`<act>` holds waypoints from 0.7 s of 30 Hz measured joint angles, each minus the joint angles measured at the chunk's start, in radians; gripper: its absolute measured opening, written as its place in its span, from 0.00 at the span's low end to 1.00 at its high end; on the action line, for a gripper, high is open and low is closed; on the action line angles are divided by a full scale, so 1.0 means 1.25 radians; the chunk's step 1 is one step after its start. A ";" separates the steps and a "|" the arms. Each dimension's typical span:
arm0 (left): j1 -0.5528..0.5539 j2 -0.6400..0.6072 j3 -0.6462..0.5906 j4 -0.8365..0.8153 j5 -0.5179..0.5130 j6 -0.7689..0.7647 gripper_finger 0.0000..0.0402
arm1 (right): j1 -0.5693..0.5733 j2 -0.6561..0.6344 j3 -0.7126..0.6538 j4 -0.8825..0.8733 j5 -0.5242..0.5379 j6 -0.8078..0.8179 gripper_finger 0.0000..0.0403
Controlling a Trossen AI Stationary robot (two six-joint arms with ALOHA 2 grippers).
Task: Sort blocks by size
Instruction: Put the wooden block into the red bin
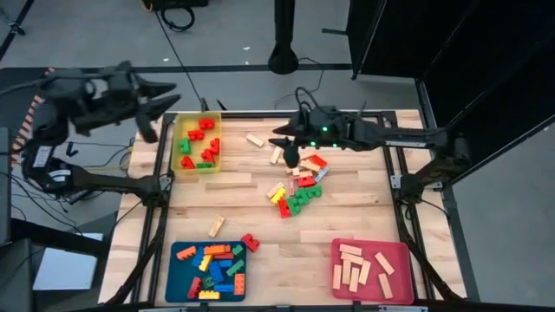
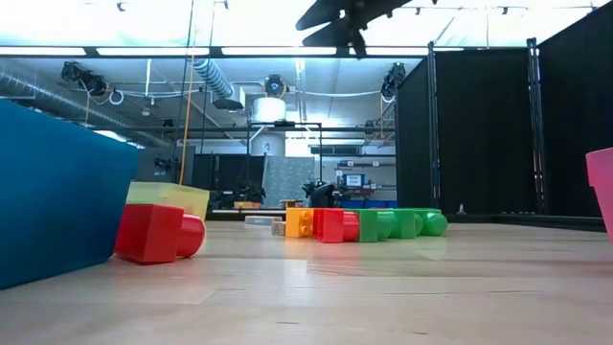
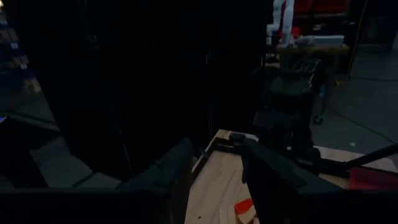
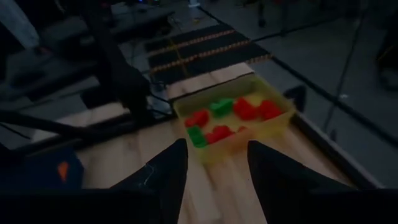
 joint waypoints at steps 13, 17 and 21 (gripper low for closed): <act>-0.004 -0.126 -0.126 0.174 0.029 -0.100 0.36 | 0.002 0.022 0.000 0.536 -0.164 0.113 0.44; -0.004 -0.128 -0.125 0.253 0.075 -0.060 0.36 | 0.007 -0.048 0.001 0.680 -0.160 0.082 0.44; -0.004 -0.123 -0.126 0.326 0.159 -0.047 0.36 | -0.007 -0.144 0.032 0.682 -0.065 0.013 0.44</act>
